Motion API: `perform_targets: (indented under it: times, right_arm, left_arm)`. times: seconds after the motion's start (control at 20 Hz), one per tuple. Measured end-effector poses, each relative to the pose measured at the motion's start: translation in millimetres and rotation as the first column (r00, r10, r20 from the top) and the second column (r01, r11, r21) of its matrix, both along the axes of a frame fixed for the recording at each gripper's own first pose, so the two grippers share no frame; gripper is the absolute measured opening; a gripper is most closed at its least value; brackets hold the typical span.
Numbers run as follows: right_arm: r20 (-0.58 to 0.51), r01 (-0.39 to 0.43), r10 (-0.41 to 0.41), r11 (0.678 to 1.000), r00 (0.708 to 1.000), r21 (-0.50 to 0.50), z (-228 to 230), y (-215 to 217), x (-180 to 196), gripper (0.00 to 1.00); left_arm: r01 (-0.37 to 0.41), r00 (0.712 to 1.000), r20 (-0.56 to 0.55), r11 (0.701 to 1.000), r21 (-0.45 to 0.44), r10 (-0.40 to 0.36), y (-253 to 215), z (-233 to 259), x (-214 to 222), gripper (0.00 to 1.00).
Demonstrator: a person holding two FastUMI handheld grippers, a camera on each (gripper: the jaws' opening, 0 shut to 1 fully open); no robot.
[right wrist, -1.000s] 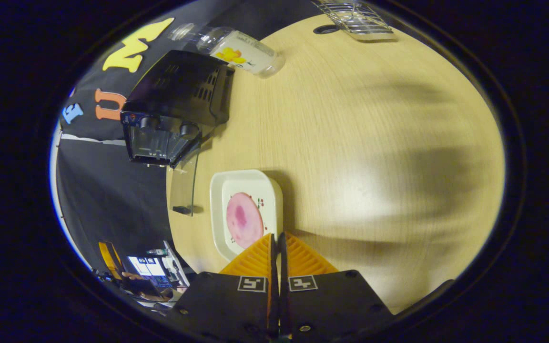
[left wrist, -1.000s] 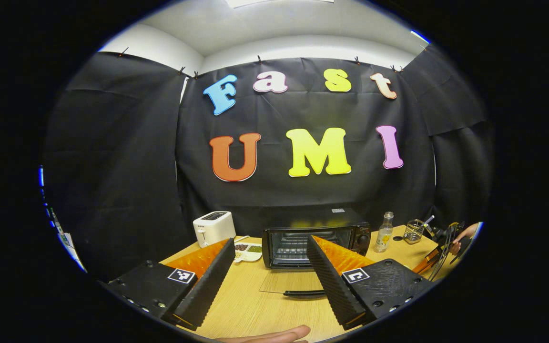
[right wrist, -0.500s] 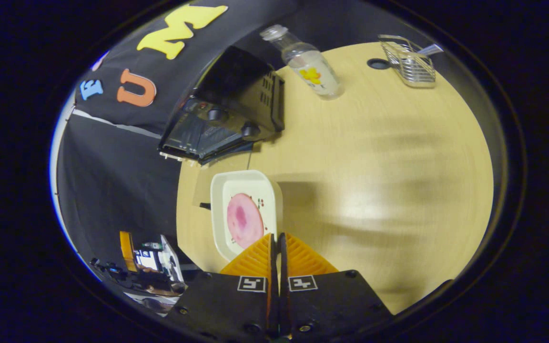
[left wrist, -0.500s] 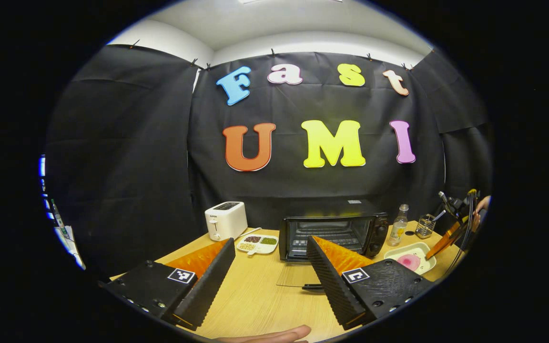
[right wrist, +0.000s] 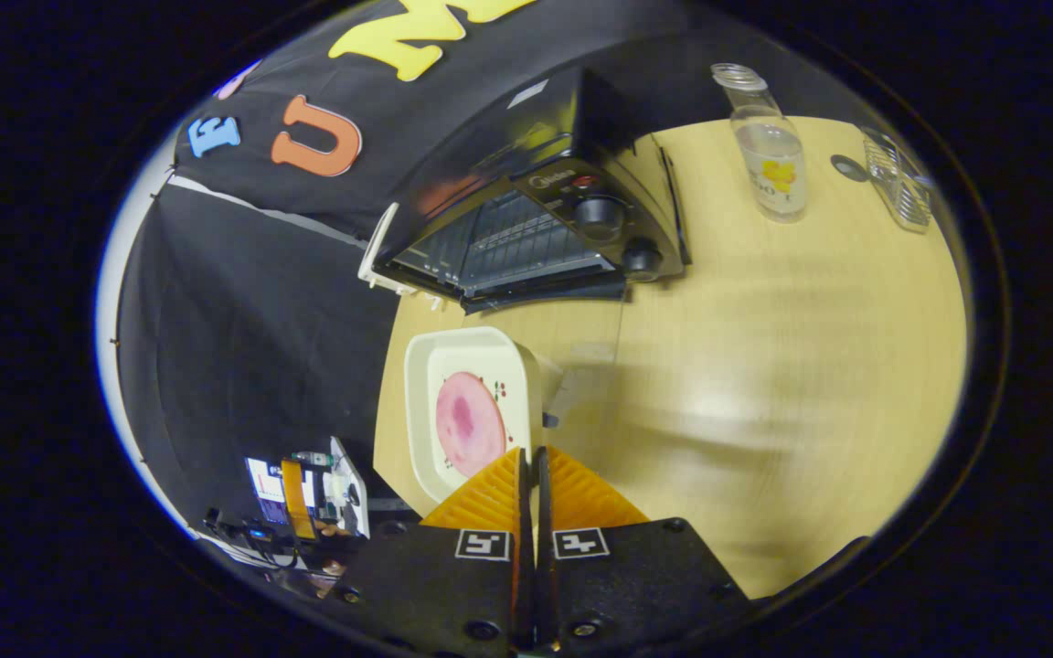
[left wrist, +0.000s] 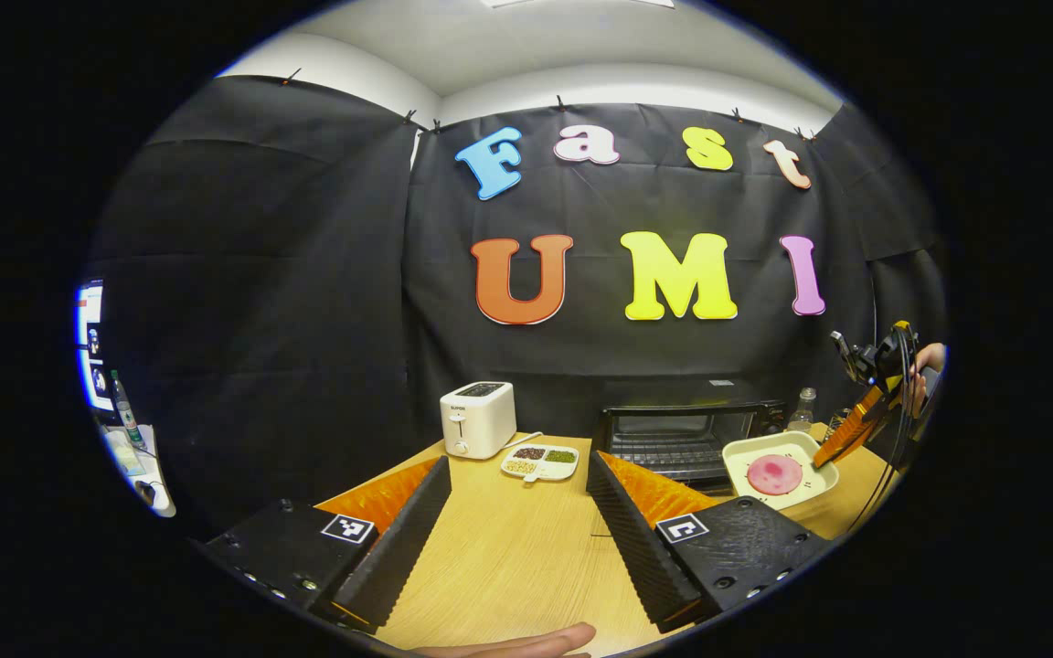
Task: Open the electric oven with the left hand, put the food in, and close the electric oven.
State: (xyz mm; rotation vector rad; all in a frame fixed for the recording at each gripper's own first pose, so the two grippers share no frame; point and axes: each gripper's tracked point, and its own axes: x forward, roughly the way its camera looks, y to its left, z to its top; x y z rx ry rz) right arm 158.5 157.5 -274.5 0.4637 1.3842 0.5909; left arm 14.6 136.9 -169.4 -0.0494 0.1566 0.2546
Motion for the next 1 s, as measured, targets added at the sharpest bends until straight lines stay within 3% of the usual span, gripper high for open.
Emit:
perform_targets:
  times: [0.15,0.35,0.55,0.65,0.75,1.0]
  right_arm:
    - [0.013,0.052,-0.053,0.999,0.999,0.014,-4.8,26.1,17.2,0.04]
    - [0.001,0.164,-0.164,0.986,0.986,0.03,-22.8,57.9,36.6,0.01]
    - [-0.007,0.319,-0.319,0.945,0.948,0.065,-44.3,86.7,58.6,0.01]
    - [-0.008,0.429,-0.43,0.899,0.903,0.089,-50.3,95.7,73.0,0.04]
    - [-0.012,0.535,-0.537,0.837,0.843,0.116,-56.3,100.3,87.4,0.01]
    - [0.003,0.751,-0.762,0.639,0.648,0.165,-74.4,101.9,125.3,0.04]
  left_arm:
    - [0.004,1.0,0.022,1.0,-0.001,-0.004,6.0,3.0,-8.3,0.96]
    - [0.024,0.998,0.064,1.0,0.01,-0.025,6.5,9.5,-15.0,0.96]
    - [0.081,0.991,0.106,0.996,0.03,-0.084,0.3,18.8,-25.3,0.96]
    - [0.11,0.986,0.124,0.994,0.028,-0.113,0.0,22.7,-31.5,0.96]
    - [0.139,0.983,0.122,0.99,-0.008,-0.138,-2.9,21.5,-36.8,0.96]
    - [0.09,0.99,0.109,0.996,0.002,-0.09,16.3,15.0,-44.4,0.96]
